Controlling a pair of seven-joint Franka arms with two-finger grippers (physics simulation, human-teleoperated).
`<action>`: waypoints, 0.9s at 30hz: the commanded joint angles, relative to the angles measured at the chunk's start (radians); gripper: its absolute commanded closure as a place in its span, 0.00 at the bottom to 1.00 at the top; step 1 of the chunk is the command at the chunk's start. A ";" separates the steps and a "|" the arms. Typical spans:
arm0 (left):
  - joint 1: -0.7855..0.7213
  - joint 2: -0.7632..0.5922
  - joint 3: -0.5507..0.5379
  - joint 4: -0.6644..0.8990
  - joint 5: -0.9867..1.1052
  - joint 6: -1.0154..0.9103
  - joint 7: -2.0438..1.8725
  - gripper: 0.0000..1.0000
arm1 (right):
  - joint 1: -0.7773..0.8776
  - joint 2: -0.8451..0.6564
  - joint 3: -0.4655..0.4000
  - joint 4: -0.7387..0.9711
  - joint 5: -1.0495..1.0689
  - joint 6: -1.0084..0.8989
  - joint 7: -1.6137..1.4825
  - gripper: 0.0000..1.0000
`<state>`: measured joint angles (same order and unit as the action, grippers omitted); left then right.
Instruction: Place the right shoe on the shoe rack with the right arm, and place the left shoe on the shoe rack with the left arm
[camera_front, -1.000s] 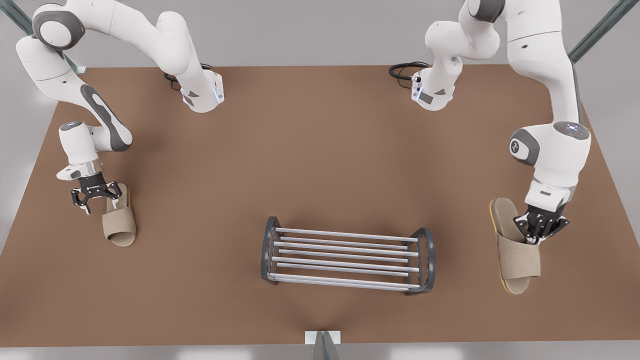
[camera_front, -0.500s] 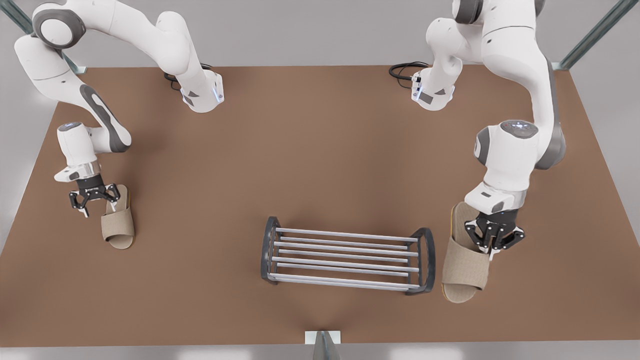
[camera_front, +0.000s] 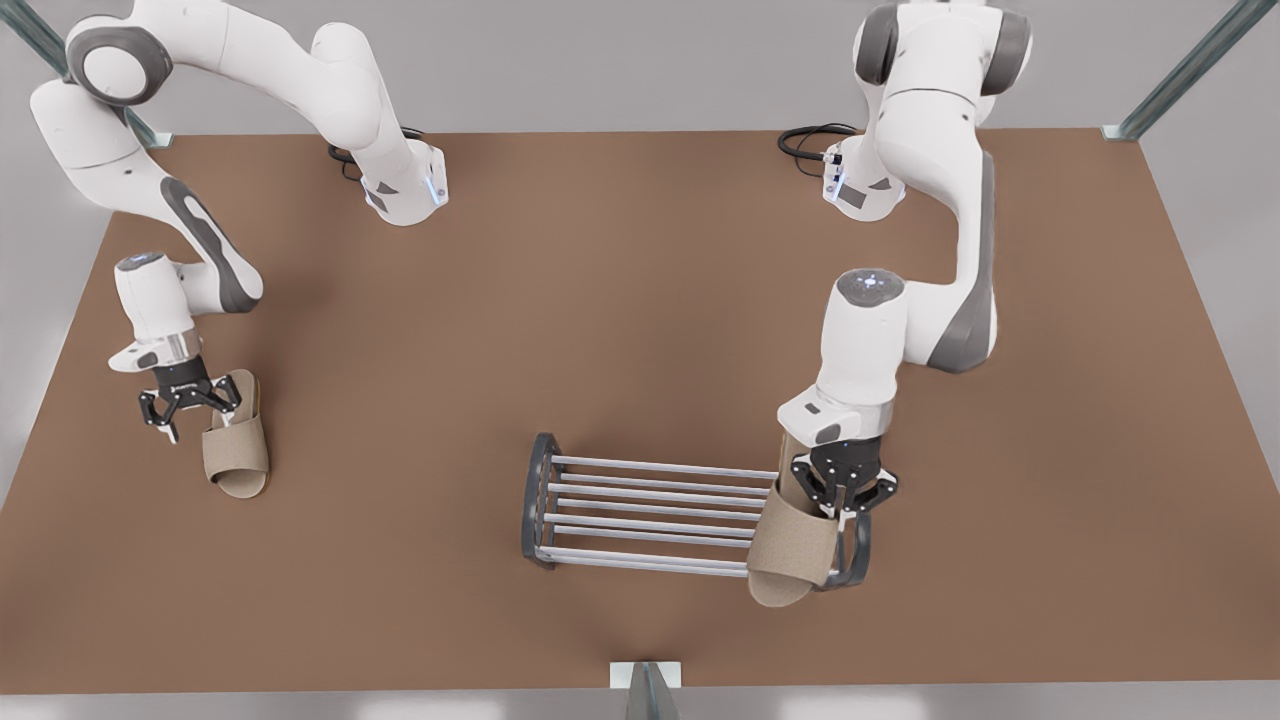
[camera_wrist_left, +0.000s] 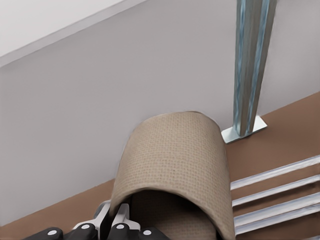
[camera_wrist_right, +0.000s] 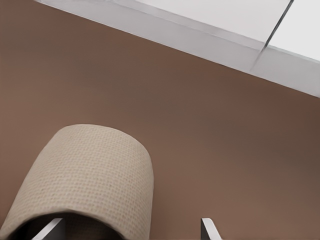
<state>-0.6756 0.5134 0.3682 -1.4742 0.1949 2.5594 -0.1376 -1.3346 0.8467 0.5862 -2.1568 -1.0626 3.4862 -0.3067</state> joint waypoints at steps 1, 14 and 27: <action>-0.018 0.005 0.000 -0.001 0.037 -0.016 -0.304 0.79 | 0.011 0.003 -0.002 0.005 0.001 -0.001 0.040 0.00; -0.047 0.070 -0.002 -0.081 0.115 0.062 -0.387 0.79 | 0.025 0.026 -0.005 0.012 0.006 -0.003 0.047 0.25; -0.056 0.057 0.000 -0.126 0.116 0.082 -0.398 0.00 | 0.015 0.012 -0.003 0.006 0.001 -0.004 0.195 0.79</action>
<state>-0.7289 0.5768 0.3676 -1.5952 0.3091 2.6371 -0.4475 -1.3200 0.8632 0.5816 -2.1502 -1.0627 3.4845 -0.2205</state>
